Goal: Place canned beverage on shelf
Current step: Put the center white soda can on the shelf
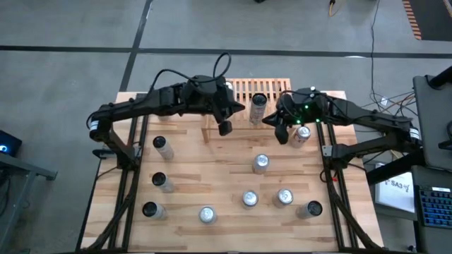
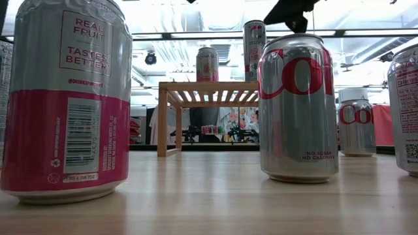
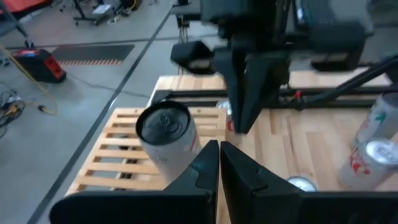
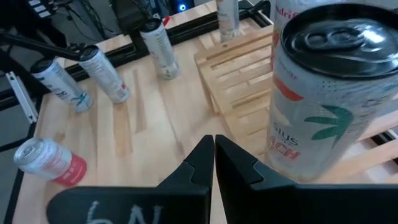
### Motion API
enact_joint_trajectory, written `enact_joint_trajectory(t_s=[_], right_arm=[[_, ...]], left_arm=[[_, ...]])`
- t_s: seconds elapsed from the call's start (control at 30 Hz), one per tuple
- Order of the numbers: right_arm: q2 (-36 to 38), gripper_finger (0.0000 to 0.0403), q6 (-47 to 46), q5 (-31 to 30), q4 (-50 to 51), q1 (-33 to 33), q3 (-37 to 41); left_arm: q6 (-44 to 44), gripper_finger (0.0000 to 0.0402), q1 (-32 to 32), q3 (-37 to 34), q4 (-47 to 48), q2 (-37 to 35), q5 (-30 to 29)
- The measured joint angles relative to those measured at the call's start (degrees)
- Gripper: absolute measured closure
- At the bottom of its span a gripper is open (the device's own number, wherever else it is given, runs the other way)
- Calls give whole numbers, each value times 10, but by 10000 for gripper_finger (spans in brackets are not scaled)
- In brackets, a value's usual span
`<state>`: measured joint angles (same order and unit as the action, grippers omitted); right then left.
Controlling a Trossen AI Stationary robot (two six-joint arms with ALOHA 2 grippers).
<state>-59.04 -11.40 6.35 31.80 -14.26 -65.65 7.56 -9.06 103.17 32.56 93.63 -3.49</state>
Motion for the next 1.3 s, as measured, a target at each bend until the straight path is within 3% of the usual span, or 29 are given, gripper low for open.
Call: enact_joint_trajectory(t_s=[0.5,1.1,1.17,1.3], right_arm=[[-8,394,-3,-8,-69,0,47],[-11,394,-4,-36,-90,0,46],[-11,394,-8,-36,-90,0,46],[-11,394,-22,-35,-90,0,46]], left_arm=[[-134,402,10,-149,-69,-153,-1],[-156,402,10,-158,-45,-175,-4],[-178,402,11,-158,-20,-178,0],[-257,402,14,-137,118,-192,48]])
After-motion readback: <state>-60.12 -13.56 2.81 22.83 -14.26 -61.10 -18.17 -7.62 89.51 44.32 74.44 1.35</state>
